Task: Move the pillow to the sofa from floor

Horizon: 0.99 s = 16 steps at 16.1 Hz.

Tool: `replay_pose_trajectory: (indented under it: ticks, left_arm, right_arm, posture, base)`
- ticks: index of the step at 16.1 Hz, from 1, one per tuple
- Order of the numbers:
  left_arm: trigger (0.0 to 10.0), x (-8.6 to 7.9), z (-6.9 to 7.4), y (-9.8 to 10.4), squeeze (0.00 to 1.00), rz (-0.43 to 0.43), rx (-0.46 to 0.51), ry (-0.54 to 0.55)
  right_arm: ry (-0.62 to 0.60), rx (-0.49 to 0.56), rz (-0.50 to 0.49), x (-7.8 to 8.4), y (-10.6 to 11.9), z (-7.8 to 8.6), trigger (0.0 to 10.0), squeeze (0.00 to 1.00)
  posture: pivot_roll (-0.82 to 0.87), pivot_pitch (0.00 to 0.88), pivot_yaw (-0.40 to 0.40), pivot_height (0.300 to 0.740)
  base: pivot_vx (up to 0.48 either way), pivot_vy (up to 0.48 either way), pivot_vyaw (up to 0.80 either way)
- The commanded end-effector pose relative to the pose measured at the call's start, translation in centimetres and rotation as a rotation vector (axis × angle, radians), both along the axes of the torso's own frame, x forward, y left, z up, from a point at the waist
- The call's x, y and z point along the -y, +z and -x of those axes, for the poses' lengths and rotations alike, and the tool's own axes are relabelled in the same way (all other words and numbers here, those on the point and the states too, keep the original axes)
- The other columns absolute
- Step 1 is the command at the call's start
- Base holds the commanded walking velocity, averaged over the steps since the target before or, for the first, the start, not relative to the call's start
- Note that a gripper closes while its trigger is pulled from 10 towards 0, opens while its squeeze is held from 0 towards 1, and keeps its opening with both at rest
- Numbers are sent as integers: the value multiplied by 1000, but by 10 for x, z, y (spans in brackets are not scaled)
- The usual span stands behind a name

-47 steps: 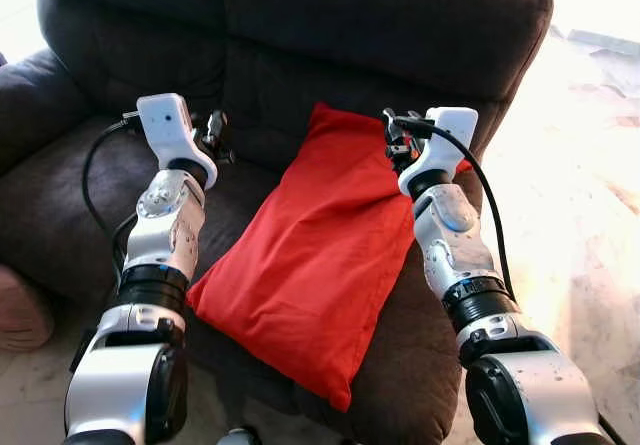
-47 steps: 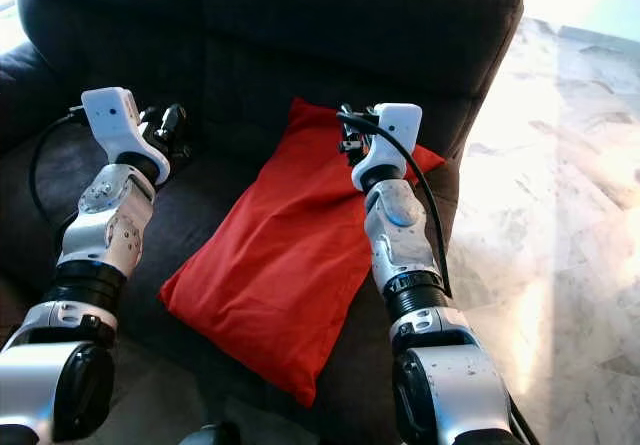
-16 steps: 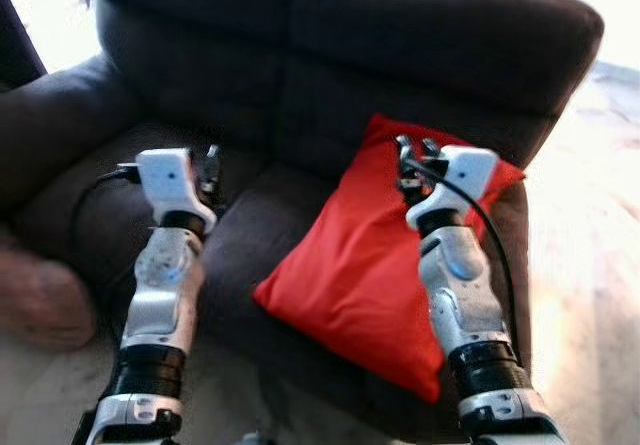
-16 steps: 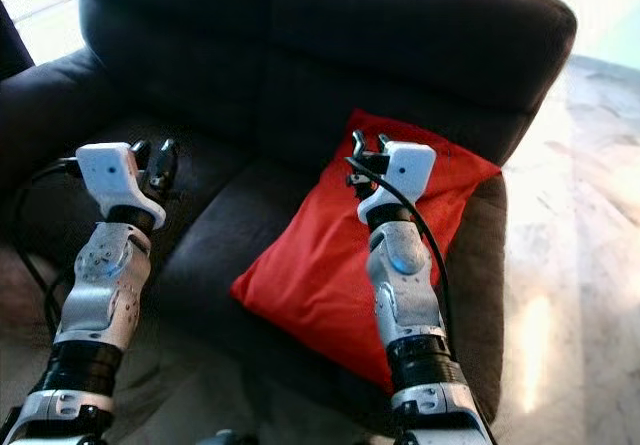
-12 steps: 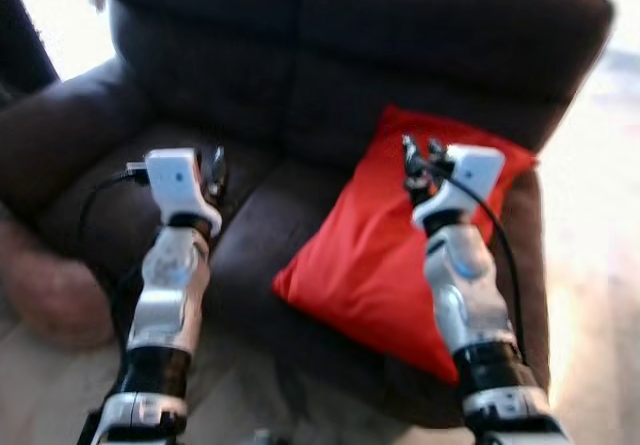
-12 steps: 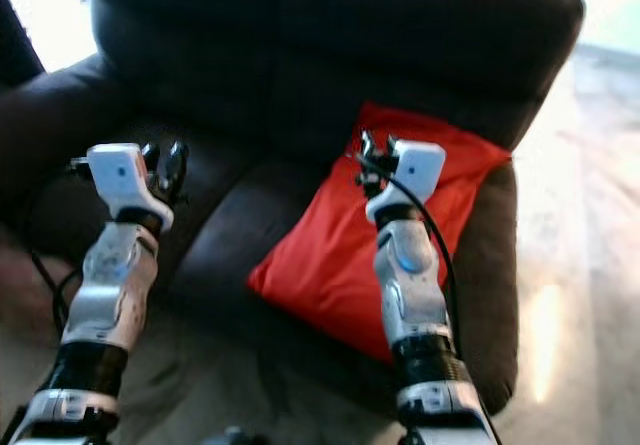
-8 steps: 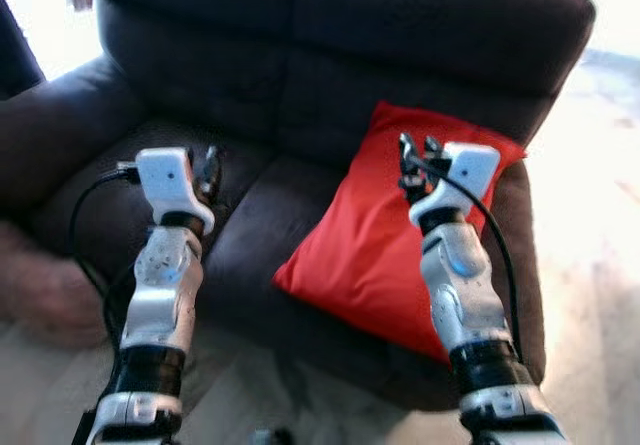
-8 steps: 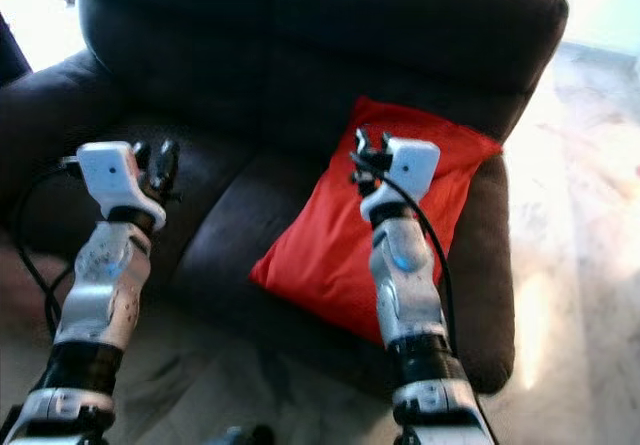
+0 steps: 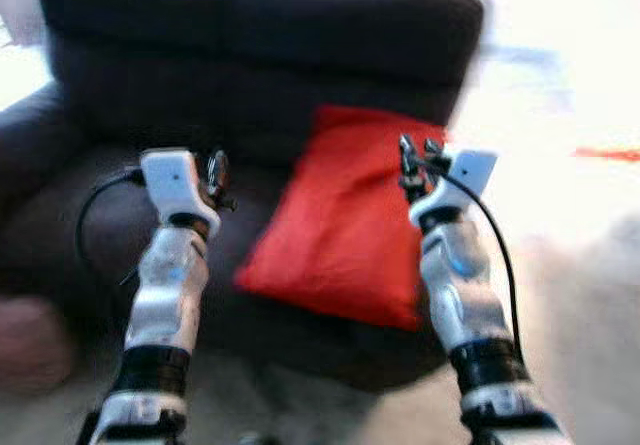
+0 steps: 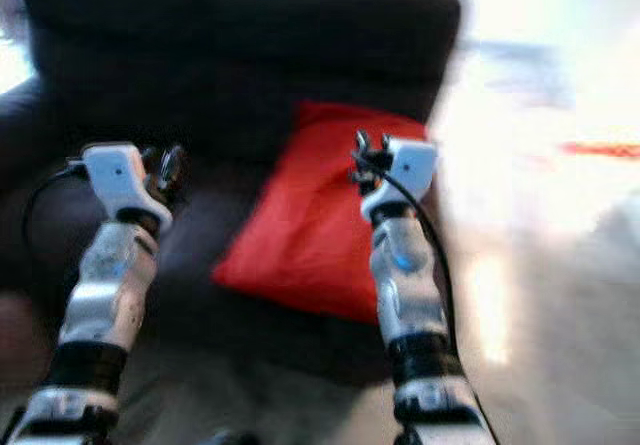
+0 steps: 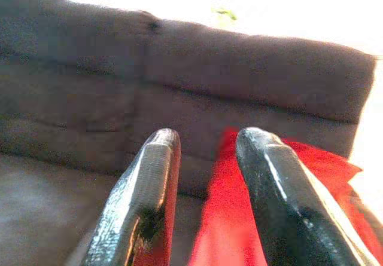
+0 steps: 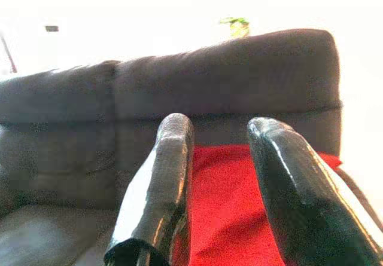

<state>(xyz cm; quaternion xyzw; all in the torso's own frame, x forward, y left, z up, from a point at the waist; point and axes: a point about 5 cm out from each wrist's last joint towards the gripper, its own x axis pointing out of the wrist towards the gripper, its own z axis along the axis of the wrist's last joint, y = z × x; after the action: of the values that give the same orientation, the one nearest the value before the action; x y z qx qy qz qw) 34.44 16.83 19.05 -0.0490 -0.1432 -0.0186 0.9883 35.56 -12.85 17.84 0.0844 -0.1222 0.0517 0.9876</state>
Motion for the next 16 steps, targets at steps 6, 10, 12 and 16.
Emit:
replay_pose_trajectory:
  ticks: [6,10,12,16]
  left_arm:
    - [10000,-9,1,-3,0,12,-24,26]
    - [10000,-9,1,-3,0,19,-30,33]
    - [10000,-9,1,-5,0,24,-38,35]
    - [10000,-6,2,-6,0,25,-43,29]
  right_arm:
    - [21,-6,16,-4,0,0,10000,0]
    - [39,-22,23,-7,-4,1,10000,0]
    - [44,-35,42,-7,-7,1,10000,0]
    - [53,-42,94,-9,-10,2,10000,0]
  posture:
    - [84,126,-42,740]
    - [82,127,-44,740]
    - [82,127,-44,740]
    - [81,131,-46,740]
  base:
    - [0,0,0]
    - [0,0,0]
    - [0,0,0]
    - [273,0,0]
